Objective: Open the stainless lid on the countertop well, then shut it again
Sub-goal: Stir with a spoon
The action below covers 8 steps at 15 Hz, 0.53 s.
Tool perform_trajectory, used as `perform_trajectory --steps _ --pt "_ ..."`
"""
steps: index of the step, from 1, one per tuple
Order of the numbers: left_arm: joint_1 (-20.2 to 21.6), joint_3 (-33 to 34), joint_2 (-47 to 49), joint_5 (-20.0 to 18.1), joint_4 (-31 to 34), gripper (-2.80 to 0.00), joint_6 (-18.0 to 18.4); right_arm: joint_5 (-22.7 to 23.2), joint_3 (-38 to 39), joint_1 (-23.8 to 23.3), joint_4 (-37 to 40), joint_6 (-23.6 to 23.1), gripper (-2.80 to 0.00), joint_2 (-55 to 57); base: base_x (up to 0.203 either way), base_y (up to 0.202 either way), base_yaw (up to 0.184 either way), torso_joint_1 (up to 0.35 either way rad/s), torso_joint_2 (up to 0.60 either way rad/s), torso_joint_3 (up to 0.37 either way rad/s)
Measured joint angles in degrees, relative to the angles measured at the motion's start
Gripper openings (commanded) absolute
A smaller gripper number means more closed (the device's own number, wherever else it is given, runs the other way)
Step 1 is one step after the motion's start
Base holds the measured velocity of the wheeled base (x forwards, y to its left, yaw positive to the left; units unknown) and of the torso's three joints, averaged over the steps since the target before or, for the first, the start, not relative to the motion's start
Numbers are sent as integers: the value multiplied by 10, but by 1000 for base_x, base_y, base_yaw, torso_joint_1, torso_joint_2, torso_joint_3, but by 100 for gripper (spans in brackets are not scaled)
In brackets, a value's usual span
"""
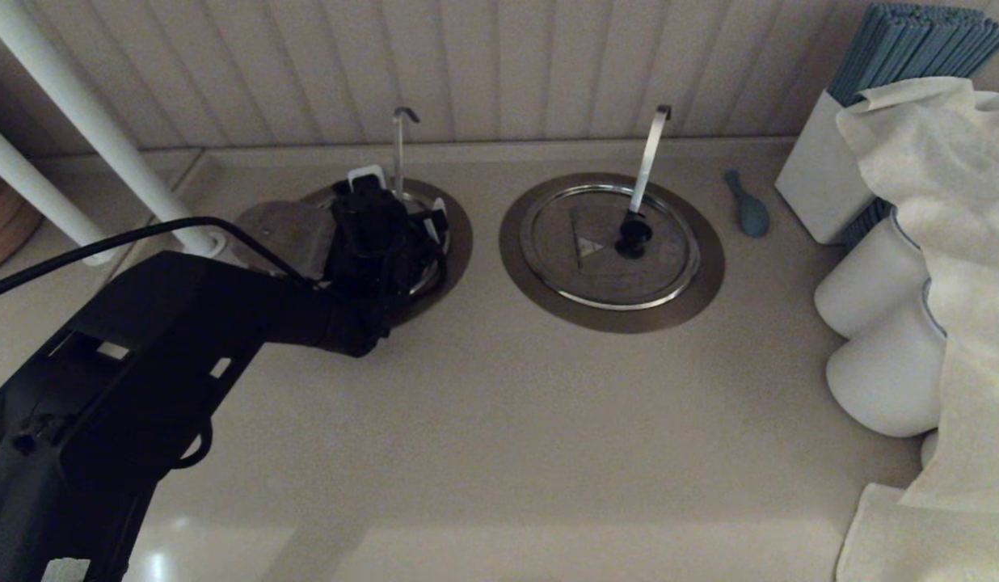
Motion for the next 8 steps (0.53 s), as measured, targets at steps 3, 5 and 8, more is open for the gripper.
perform_trajectory --steps 3,5,8 --pt "0 -7 5 2 -5 0 -1 0 0 0 0 0 -280 0 0 0 0 0 0 0" --pt "2 -11 7 5 -5 -280 -1 0 0 0 0 0 -280 0 0 0 0 0 0 0" --pt "2 -11 7 4 -15 -280 -2 0 0 0 0 0 -280 0 0 0 0 0 0 0"
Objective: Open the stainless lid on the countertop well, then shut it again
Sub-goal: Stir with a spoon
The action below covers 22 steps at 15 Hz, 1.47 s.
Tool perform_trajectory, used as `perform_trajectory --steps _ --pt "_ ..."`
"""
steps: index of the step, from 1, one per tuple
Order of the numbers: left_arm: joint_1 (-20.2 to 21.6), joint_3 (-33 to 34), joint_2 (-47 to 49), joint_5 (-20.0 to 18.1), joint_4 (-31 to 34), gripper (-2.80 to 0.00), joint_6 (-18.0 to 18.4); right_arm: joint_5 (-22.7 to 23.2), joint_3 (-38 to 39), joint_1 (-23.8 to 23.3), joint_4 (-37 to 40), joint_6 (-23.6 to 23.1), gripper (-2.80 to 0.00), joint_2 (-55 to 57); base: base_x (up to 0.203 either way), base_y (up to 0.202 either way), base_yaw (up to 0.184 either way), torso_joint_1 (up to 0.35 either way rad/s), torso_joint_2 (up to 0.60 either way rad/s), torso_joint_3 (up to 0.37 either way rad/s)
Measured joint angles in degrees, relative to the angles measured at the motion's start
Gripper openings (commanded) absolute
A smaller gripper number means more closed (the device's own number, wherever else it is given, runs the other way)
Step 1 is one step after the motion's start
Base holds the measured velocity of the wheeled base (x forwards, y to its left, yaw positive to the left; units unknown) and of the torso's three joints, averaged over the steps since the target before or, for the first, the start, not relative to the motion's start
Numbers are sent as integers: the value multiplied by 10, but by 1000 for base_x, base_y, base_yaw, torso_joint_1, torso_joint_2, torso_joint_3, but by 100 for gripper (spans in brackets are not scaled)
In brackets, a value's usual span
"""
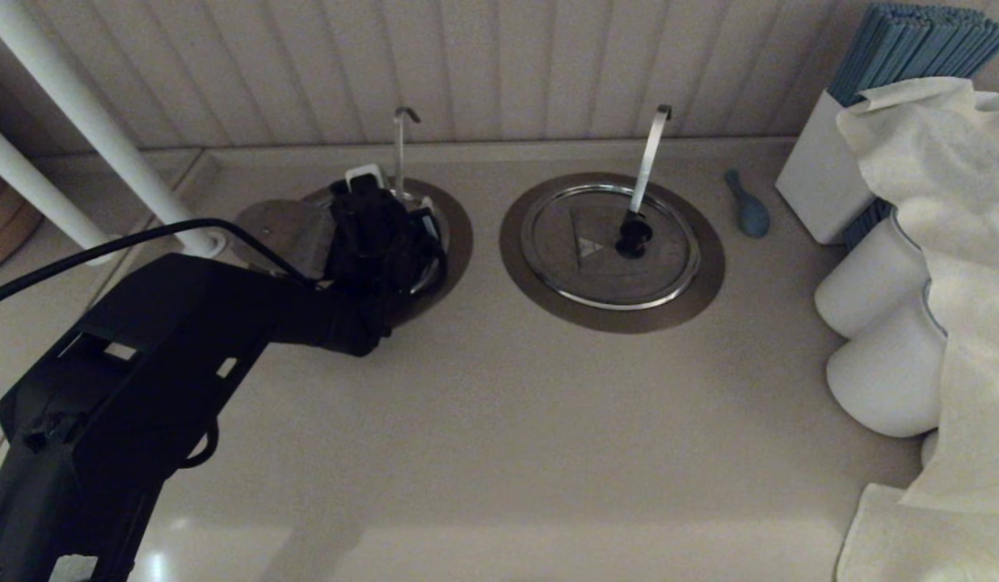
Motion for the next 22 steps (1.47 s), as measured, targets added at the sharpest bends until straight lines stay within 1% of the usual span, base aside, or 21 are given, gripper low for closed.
perform_trajectory --steps 8,15,19,20,22 --pt "7 9 -15 -3 -3 -280 0 0 0 0 0 0 -280 0 0 0 0 0 0 0" --pt "11 39 -21 -6 -6 -280 1 0 0 0 0 0 -280 0 0 0 0 0 0 0" --pt "10 46 -30 -6 2 -280 3 0 0 0 0 0 -280 0 0 0 0 0 0 0" --pt "10 49 -31 -5 2 0 4 0 0 0 0 0 -280 0 0 0 0 0 0 0" --pt "10 59 -34 -6 2 0 15 0 0 0 0 0 -280 0 0 0 0 0 0 0"
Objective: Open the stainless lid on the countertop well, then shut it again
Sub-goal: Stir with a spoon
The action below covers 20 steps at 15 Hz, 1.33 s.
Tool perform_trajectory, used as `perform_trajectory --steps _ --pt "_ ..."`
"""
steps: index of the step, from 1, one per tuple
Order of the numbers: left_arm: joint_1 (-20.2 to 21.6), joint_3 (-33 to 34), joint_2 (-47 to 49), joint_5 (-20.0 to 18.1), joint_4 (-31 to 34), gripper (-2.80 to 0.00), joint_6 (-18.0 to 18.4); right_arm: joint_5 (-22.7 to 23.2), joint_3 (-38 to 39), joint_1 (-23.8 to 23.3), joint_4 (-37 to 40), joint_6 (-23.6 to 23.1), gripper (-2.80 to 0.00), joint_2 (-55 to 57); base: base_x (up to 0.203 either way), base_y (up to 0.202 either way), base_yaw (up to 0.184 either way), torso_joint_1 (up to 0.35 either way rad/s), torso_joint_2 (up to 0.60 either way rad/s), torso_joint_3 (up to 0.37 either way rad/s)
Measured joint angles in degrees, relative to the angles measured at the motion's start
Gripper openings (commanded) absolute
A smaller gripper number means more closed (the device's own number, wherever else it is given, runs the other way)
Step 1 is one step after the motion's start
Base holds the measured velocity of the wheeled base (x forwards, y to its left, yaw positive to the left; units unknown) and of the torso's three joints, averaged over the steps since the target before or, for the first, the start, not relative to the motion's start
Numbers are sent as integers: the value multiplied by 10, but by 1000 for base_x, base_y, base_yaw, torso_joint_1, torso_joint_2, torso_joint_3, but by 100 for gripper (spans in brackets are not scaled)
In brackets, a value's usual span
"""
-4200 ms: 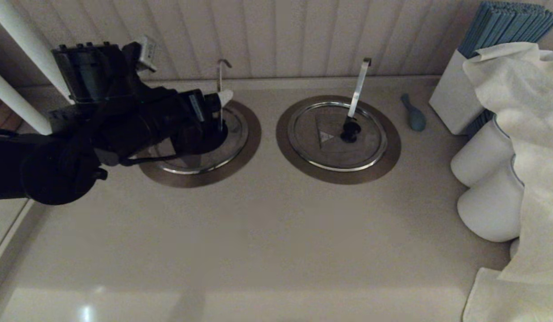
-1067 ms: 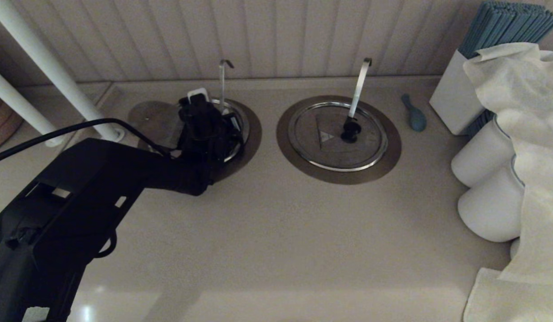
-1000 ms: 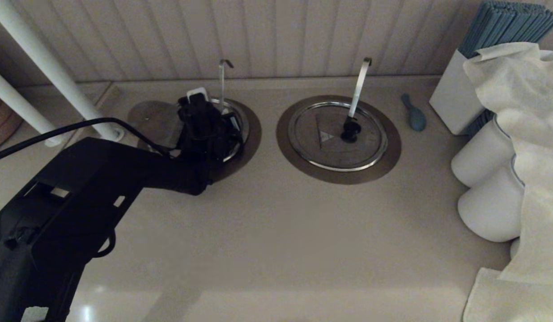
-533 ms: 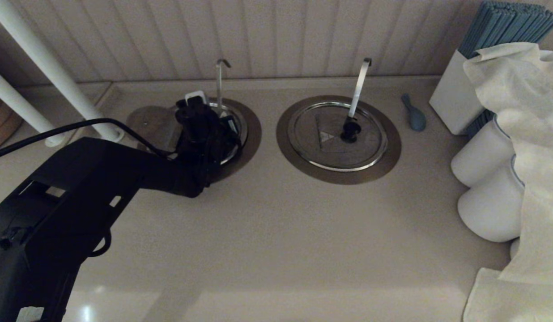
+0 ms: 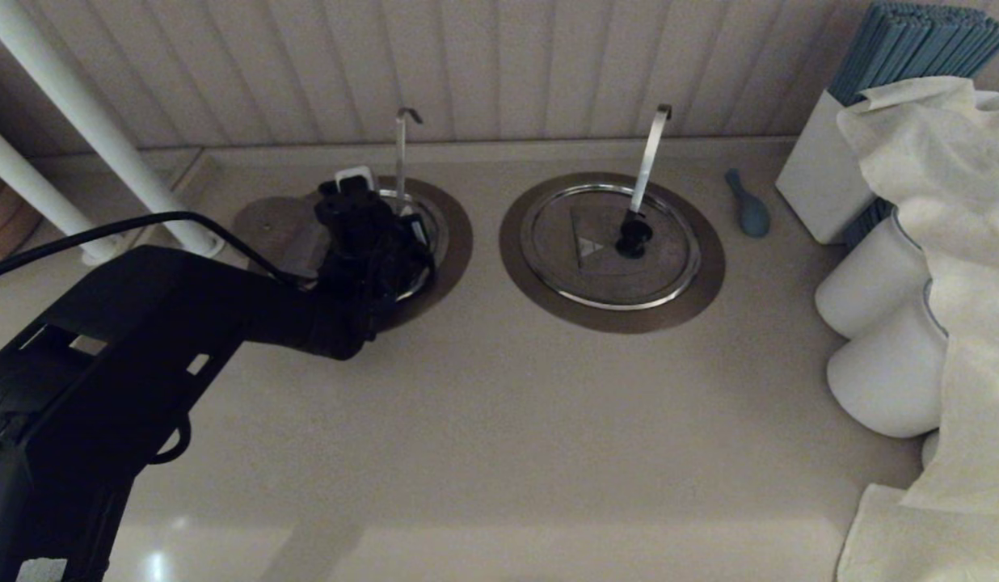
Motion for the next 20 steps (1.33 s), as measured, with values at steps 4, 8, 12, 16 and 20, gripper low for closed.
perform_trajectory --steps 4,8,12,16,20 --pt "0 16 -10 -6 -4 0 8 0 0 0 0 0 -280 0 0 0 0 0 0 0" --pt "0 0 -20 -5 -5 0 -16 0 0 0 0 0 -280 0 0 0 0 0 0 0" --pt "0 -7 -32 -6 -4 0 -31 0 0 0 0 0 -280 0 0 0 0 0 0 0" --pt "-1 -50 -1 -6 -1 0 -31 0 0 0 0 0 -280 0 0 0 0 0 0 0" --pt "-7 -127 42 -4 17 0 -30 0 0 0 0 0 -280 0 0 0 0 0 0 0"
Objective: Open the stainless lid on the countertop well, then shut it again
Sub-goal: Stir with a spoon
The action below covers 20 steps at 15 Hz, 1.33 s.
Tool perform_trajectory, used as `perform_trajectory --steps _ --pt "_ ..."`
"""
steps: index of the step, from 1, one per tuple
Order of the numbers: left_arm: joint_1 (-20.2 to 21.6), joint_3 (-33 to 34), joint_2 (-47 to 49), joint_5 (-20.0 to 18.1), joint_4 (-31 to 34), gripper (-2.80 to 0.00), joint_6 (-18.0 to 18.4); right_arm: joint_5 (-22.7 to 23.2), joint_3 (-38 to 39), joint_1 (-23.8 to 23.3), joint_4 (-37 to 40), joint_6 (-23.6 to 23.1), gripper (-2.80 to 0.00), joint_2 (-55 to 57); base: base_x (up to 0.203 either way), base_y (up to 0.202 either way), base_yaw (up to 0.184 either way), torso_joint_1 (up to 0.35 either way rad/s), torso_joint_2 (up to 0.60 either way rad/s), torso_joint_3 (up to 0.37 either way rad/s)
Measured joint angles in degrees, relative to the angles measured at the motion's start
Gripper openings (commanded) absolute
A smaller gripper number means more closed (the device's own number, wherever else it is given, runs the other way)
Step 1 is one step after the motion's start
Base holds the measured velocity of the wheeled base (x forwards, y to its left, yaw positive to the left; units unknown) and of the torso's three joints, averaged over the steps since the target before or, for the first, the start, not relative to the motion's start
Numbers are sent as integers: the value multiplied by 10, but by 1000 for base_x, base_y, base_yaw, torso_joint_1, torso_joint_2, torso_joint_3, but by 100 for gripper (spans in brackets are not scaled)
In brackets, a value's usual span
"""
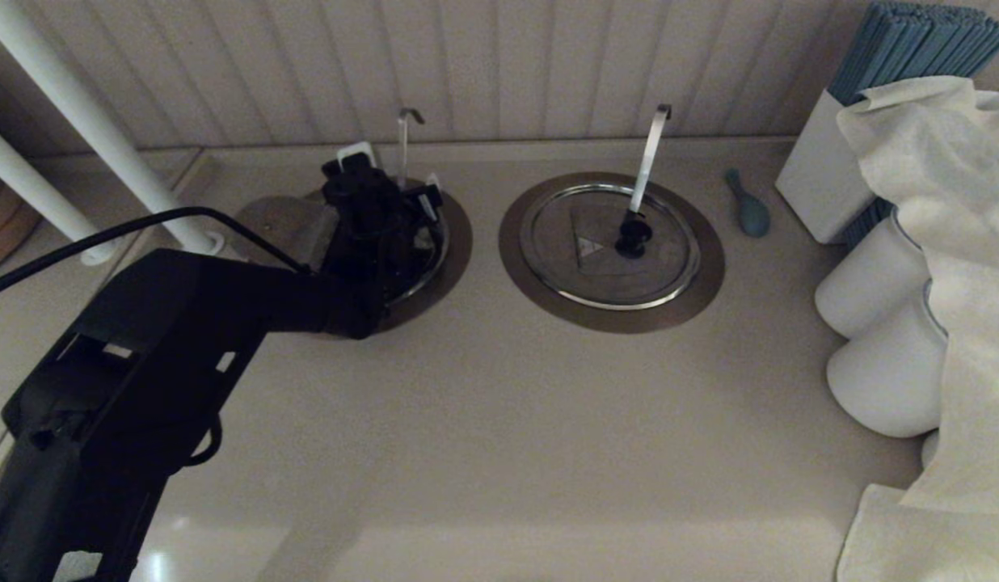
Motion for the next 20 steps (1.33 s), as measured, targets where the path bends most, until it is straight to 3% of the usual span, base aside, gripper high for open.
perform_trajectory --steps 1,4,13,20 --pt "0 -21 11 3 11 -280 0 0 0 0 0 0 -280 0 0 0 0 0 0 0" --pt "0 -54 33 4 22 -280 1 0 0 0 0 0 -280 0 0 0 0 0 0 0" --pt "0 -60 27 7 20 -280 3 0 0 0 0 0 -280 0 0 0 0 0 0 0" --pt "3 1 -29 1 20 -280 6 0 0 0 0 0 -280 0 0 0 0 0 0 0"
